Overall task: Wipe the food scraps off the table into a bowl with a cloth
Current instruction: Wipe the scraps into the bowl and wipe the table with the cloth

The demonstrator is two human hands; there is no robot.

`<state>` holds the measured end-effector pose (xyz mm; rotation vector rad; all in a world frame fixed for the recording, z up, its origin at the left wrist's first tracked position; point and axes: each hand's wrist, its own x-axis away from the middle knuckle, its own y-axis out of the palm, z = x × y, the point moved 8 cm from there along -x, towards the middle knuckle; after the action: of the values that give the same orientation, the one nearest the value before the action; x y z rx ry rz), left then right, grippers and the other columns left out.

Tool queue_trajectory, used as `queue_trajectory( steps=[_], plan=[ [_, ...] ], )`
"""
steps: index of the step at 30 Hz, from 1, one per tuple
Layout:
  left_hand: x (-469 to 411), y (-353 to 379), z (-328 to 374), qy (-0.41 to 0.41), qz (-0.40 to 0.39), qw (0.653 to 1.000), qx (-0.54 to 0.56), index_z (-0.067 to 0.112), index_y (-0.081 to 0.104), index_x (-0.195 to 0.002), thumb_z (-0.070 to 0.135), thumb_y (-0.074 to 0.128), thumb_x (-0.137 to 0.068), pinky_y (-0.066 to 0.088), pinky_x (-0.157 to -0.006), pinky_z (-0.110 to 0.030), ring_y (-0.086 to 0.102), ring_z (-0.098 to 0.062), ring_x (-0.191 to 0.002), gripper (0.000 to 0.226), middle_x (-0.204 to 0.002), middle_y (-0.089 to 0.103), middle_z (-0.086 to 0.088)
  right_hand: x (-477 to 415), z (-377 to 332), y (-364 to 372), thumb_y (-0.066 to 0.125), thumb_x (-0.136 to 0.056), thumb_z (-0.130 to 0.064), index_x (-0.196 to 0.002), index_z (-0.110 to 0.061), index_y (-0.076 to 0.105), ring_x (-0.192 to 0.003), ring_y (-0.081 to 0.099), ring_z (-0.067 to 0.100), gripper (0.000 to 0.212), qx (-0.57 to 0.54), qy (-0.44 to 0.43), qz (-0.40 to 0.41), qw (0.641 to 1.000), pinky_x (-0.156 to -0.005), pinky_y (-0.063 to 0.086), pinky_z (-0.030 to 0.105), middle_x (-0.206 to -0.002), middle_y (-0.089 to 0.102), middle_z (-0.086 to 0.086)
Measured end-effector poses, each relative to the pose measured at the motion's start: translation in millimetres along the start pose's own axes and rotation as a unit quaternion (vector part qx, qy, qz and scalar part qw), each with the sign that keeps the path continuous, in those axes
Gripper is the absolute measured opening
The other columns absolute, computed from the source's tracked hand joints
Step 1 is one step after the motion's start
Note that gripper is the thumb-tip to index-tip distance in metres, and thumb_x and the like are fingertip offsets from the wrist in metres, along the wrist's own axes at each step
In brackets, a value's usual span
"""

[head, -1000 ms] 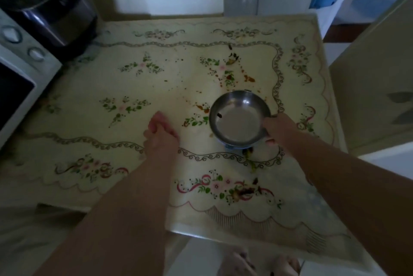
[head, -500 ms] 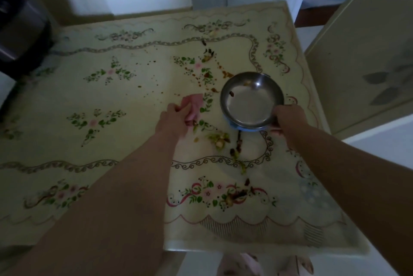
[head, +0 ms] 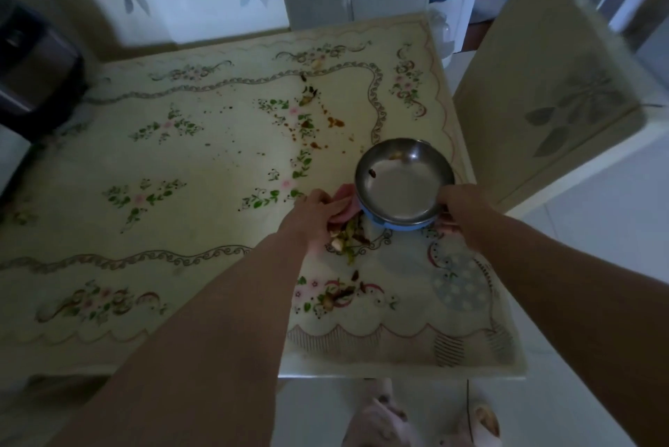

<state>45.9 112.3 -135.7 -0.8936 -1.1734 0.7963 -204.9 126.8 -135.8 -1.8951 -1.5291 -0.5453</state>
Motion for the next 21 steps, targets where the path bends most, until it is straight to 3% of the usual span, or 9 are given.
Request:
queue_trajectory(
  steps=[3,7,11,15,17,19,21],
  plan=[
    [10.7,9.7,16.7,0.0,-0.027,0.999,0.035,0.043,0.035,-0.145,0.012,0.062,-0.086,0.043,-0.101,-0.041,0.042,-0.032,-0.121,0.072,-0.137,0.036,-0.005,-0.1,10.2,-10.7,0.05,-0.088,-0.009,-0.096,-0.008,0.051,-0.061,0.053,0.017,0.008,0.023,0.002,-0.015,1.0,-0.052,0.046,0.026,-0.085,0.054,0.01],
    [27.2,16.5,40.9,0.011,-0.001,1.0,0.023,0.042,0.04,-0.142,0.005,0.065,-0.08,0.047,-0.097,-0.042,0.045,-0.028,-0.116,0.076,-0.134,0.038,-0.003,7.0,20.3,-27.8,0.051,-0.09,-0.011,-0.074,-0.005,0.054,-0.056,0.055,0.022,0.017,0.045,0.011,-0.001,0.999,-0.064,0.054,0.034,-0.068,0.057,0.012],
    [41.1,27.9,60.8,0.011,0.018,0.999,0.042,0.04,0.049,-0.135,0.006,0.061,-0.084,0.048,-0.094,-0.041,0.048,-0.025,-0.111,0.063,-0.128,0.044,0.0,17.0,27.6,-46.5,0.052,-0.086,-0.012,-0.087,-0.004,0.059,-0.06,0.058,0.022,0.011,0.041,0.019,0.009,0.999,-0.055,0.052,0.03,-0.075,0.06,0.013],
    [56.1,23.2,83.8,0.032,0.0,0.994,0.102,0.025,0.057,-0.132,0.012,0.061,-0.089,0.046,-0.096,-0.039,0.051,-0.031,-0.116,0.046,-0.132,0.046,-0.008,25.2,30.4,-58.6,0.05,-0.085,-0.008,-0.1,-0.001,0.059,-0.06,0.058,0.023,0.018,0.051,0.016,-0.004,0.999,-0.046,0.046,0.026,-0.092,0.063,0.019],
    [59.8,7.0,80.4,0.008,0.058,0.984,0.17,0.024,0.061,-0.126,0.011,0.059,-0.091,0.049,-0.091,-0.033,0.056,-0.027,-0.108,0.038,-0.127,0.05,-0.013,28.5,30.5,-61.6,0.049,-0.087,-0.008,-0.103,-0.001,0.059,-0.057,0.058,0.022,0.02,0.056,0.017,-0.011,0.998,-0.042,0.044,0.023,-0.088,0.063,0.018],
    [66.6,-6.8,60.1,-0.039,0.122,0.922,0.364,0.017,0.059,-0.124,0.012,0.057,-0.094,0.051,-0.061,-0.015,0.059,-0.014,-0.073,0.03,-0.1,0.06,-0.008,34.1,27.6,-61.9,0.048,-0.087,-0.009,-0.103,-0.002,0.059,-0.056,0.056,0.021,0.02,0.063,0.012,-0.013,0.998,-0.043,0.043,0.023,-0.078,0.06,0.014],
    [71.5,-13.2,29.8,-0.102,0.149,0.793,0.582,-0.004,0.05,-0.128,0.015,0.054,-0.097,0.042,-0.039,-0.012,0.05,-0.006,-0.043,0.036,-0.071,0.068,-0.006,37.8,25.8,-57.0,0.047,-0.088,-0.008,-0.1,-0.003,0.057,-0.055,0.054,0.02,0.017,0.068,0.001,-0.024,0.997,-0.045,0.042,0.024,-0.074,0.056,0.012]
  ],
)
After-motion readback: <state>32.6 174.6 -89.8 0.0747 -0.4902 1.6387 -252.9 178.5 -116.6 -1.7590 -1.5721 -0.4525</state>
